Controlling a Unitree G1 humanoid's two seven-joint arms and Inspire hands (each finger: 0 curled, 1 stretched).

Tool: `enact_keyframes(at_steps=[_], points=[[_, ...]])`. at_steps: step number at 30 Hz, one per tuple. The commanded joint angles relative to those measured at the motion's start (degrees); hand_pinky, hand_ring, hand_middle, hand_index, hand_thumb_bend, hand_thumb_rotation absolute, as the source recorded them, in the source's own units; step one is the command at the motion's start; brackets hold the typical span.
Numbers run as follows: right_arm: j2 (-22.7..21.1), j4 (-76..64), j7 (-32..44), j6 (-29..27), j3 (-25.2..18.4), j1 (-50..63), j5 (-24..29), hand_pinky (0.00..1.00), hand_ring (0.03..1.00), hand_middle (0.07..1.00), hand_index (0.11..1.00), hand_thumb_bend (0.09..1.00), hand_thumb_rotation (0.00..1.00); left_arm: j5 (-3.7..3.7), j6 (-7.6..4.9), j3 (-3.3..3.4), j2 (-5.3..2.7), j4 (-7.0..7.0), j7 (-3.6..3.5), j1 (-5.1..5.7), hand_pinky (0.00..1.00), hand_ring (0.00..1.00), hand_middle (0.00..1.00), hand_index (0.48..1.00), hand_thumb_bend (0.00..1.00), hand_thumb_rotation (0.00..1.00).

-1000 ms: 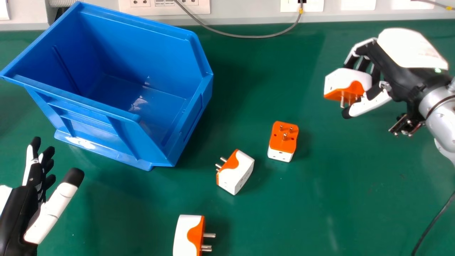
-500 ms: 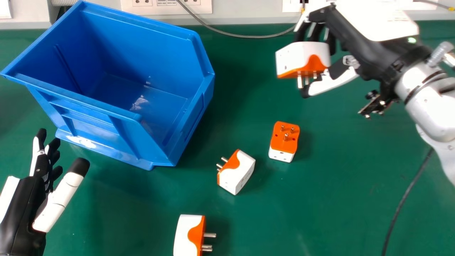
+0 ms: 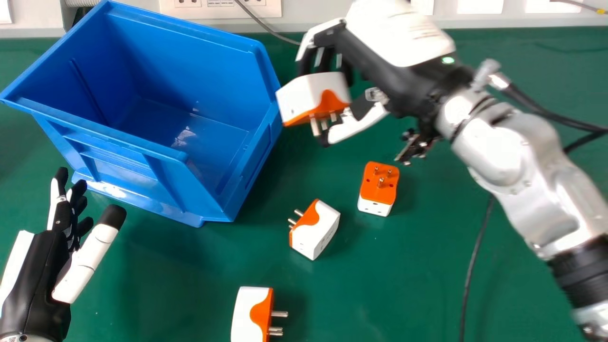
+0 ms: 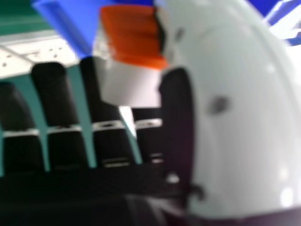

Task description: Pick all objects and put in blue box

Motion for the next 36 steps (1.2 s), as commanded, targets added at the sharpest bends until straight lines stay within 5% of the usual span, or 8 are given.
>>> enact_keyframes(at_steps=[1, 18, 29, 36], points=[[2.25, 1.43, -2.14, -0.25, 0.11, -3.86, 0.21, 0.27, 0.362, 0.482, 0.558, 0.501, 0.00, 0.00, -1.09, 0.24, 0.20, -0.81, 0.33, -0.14, 0.95, 1.00, 1.00, 1.000, 0.92, 0.80], [15.00, 19.62, -6.57, 2.55, 6.24, -14.52, -3.13, 0.32, 0.398, 0.517, 0.528, 0.505, 0.00, -0.13, 0.14, 0.11, 0.19, -1.67, 0.54, 0.28, 0.95, 1.00, 1.00, 1.000, 0.90, 0.78], [22.17, 36.53, -9.72, 4.02, 10.12, -25.25, -4.31, 0.29, 0.374, 0.502, 0.550, 0.502, 0.00, 0.80, -0.03, -0.29, -0.11, -2.42, 1.10, 0.89, 0.95, 1.00, 1.00, 1.000, 0.91, 0.79], [26.08, 46.75, -14.03, 3.97, 12.66, -31.22, -5.77, 0.31, 0.404, 0.523, 0.514, 0.499, 0.00, 0.26, -0.09, -0.50, -0.40, -3.00, 0.86, 1.41, 0.95, 1.00, 1.00, 1.000, 0.91, 0.79]])
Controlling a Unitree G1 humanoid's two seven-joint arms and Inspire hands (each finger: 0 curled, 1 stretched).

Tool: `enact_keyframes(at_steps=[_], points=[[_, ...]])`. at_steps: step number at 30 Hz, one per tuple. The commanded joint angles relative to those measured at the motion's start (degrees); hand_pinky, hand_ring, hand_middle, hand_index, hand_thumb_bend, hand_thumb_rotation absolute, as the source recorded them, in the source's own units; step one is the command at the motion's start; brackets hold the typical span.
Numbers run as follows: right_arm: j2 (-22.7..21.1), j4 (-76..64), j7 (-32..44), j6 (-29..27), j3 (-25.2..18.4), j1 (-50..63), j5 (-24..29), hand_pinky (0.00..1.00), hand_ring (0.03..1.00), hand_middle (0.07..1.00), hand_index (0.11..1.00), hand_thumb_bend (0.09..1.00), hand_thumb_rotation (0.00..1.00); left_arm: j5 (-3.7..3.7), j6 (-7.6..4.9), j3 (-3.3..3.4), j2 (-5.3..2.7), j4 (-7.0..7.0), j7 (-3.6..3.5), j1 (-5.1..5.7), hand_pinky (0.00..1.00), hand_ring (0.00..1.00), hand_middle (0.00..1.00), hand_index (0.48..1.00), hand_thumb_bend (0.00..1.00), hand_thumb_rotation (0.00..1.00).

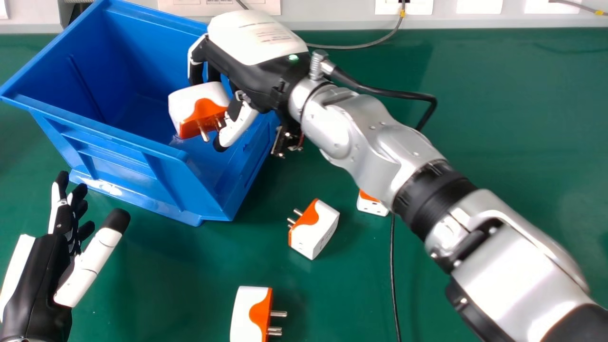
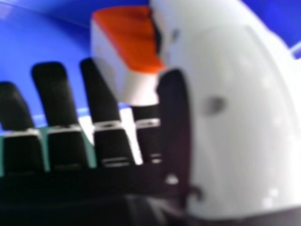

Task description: Pick all objects and put in blue box

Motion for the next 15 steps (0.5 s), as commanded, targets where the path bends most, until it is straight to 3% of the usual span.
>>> enact_keyframes(at_steps=[1, 5, 9, 15], points=[[1.55, 2.32, -2.77, 0.13, 0.94, -5.29, -1.00, 0.31, 0.404, 0.523, 0.514, 0.499, 0.00, -0.05, -0.53, -0.03, -0.12, -1.68, 0.14, 0.37, 0.95, 1.00, 1.00, 1.000, 0.91, 0.79], [3.68, 7.07, -4.91, 0.94, 1.94, -8.36, -1.50, 0.32, 0.425, 0.525, 0.492, 0.497, 0.00, -0.14, 0.49, -0.24, -0.51, -3.23, 0.24, 1.13, 0.95, 1.00, 1.00, 1.000, 0.90, 0.79], [5.70, 9.78, -5.88, 2.23, 2.15, -10.25, -1.27, 0.33, 0.444, 0.512, 0.481, 0.498, 0.00, -0.37, 0.62, -0.36, -0.87, -3.90, 0.12, 1.56, 0.95, 1.00, 1.00, 1.000, 0.90, 0.79], [7.59, 11.58, -7.81, 4.07, 1.97, -11.50, -1.04, 0.36, 0.452, 0.495, 0.478, 0.499, 0.00, -0.75, -0.06, -0.65, -1.18, -3.97, -0.07, 2.00, 0.95, 1.00, 1.00, 1.000, 0.90, 0.79]])
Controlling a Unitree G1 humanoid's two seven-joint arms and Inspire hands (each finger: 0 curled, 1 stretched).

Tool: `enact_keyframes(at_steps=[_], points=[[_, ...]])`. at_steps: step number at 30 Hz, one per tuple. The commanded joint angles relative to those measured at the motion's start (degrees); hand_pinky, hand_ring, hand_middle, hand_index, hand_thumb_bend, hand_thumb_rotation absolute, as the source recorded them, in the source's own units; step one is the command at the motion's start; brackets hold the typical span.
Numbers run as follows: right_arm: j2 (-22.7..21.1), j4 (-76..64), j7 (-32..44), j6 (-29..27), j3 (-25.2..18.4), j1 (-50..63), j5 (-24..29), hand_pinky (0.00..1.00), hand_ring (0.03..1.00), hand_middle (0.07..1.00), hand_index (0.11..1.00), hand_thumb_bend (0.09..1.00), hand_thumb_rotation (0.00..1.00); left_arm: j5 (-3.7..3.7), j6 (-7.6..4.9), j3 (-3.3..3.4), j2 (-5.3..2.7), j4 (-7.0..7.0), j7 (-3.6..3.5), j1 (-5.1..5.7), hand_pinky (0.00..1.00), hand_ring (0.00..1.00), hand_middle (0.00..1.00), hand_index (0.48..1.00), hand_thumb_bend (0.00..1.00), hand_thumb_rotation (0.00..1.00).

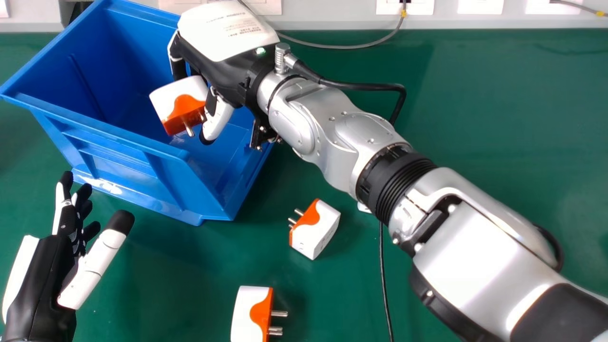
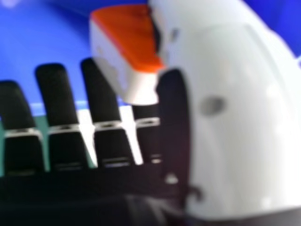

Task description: Pick all objects and put in blue box

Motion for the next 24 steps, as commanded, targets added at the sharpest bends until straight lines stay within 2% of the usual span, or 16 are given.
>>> enact_keyframes(at_steps=[1, 6, 12, 17, 23, 24], points=[[1.56, 0.10, -2.20, 0.92, -0.17, -3.58, 0.37, 0.37, 0.453, 0.490, 0.479, 0.499, 0.00, -0.59, -0.74, -0.01, -0.57, -1.43, -0.04, 0.53, 0.95, 1.00, 1.00, 1.000, 0.91, 0.79], [2.07, 0.70, -3.18, 1.44, -0.57, -3.47, 1.14, 0.37, 0.451, 0.488, 0.479, 0.500, 0.00, -0.56, -0.85, -0.28, -0.94, -1.96, 0.05, 0.88, 0.95, 1.00, 1.00, 1.000, 0.91, 0.79], [2.26, 1.22, -4.49, 1.17, -0.74, -2.72, 2.17, 0.38, 0.450, 0.487, 0.477, 0.501, 0.00, -1.38, -0.17, -0.17, -1.37, -2.88, -0.34, 1.21, 0.94, 1.00, 1.00, 1.000, 0.91, 0.79], [2.17, 1.24, -5.05, 0.92, -1.27, -2.07, 2.92, 0.37, 0.449, 0.488, 0.479, 0.501, 0.00, -0.60, 0.30, -0.26, -1.56, -3.78, 0.22, 1.76, 0.94, 1.00, 1.00, 1.000, 0.91, 0.78], [2.74, 1.43, -3.52, 0.69, -2.55, -1.34, 5.17, 0.37, 0.451, 0.486, 0.479, 0.502, 0.00, -0.25, 1.19, -0.59, -2.10, -5.54, 0.67, 2.61, 0.94, 1.00, 1.00, 1.000, 0.91, 0.77], [2.82, 1.38, -3.20, 0.44, -2.80, -1.18, 5.64, 0.37, 0.454, 0.492, 0.490, 0.500, 0.00, -0.41, 1.40, -0.59, -2.15, -5.64, 0.60, 2.63, 0.94, 1.00, 1.00, 1.000, 0.92, 0.77]])
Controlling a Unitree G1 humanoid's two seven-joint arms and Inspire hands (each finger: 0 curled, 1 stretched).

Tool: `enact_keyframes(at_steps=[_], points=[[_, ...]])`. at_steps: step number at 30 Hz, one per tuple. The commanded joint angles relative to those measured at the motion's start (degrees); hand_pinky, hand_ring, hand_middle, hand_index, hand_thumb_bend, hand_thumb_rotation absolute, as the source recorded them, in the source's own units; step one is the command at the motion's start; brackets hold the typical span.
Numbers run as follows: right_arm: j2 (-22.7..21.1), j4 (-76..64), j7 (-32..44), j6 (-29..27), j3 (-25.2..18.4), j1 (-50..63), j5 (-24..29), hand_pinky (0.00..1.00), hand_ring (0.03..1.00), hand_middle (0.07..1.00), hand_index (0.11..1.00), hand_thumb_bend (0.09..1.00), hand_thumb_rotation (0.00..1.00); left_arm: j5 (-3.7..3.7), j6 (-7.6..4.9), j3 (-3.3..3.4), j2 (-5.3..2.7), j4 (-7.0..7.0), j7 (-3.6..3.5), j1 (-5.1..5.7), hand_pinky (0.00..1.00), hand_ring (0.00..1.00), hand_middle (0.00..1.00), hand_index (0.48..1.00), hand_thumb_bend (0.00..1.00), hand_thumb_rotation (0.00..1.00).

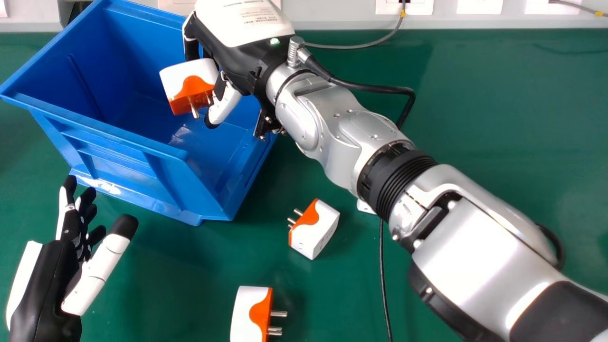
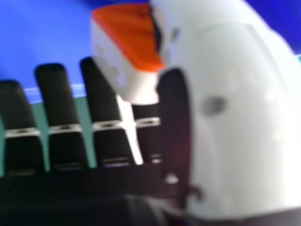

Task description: Pick all objects and put in blue box

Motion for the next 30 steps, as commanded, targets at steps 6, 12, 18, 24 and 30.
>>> enact_keyframes(at_steps=[6, 12, 18, 24, 30], points=[[2.14, -0.20, 0.20, -1.91, -0.03, -0.25, 1.11, 0.49, 0.598, 0.644, 0.641, 0.524, 0.05, -0.68, 1.37, -0.24, -0.87, -3.07, 0.25, 0.64, 0.94, 1.00, 1.00, 1.000, 0.92, 0.76], [1.70, -0.18, -0.53, -1.41, 1.86, 0.15, -0.23, 0.69, 0.815, 0.853, 0.851, 0.567, 0.27, 0.02, 0.53, -0.52, -0.68, -2.84, 0.19, 0.60, 0.93, 1.00, 1.00, 1.000, 0.93, 0.76], [1.31, -0.15, -1.25, -0.82, 3.52, 0.52, -1.84, 0.83, 0.940, 0.952, 0.951, 0.602, 0.49, 0.60, -0.08, -0.65, -0.53, -2.39, 0.31, 0.45, 0.93, 1.00, 1.00, 1.000, 0.93, 0.75], [1.25, -0.09, -2.03, -0.29, 4.71, 0.76, -2.73, 0.90, 0.981, 0.985, 0.984, 0.621, 0.59, 1.38, -0.03, -0.86, -0.66, -3.16, 0.62, 0.84, 0.92, 1.00, 1.00, 1.000, 0.93, 0.75], [1.16, -0.12, -2.67, -0.07, 4.93, 1.33, -3.17, 0.93, 0.995, 0.996, 0.996, 0.624, 0.62, 0.89, 0.10, -0.82, -0.51, -2.29, 0.44, 0.20, 0.91, 1.00, 1.00, 1.000, 0.93, 0.75]])
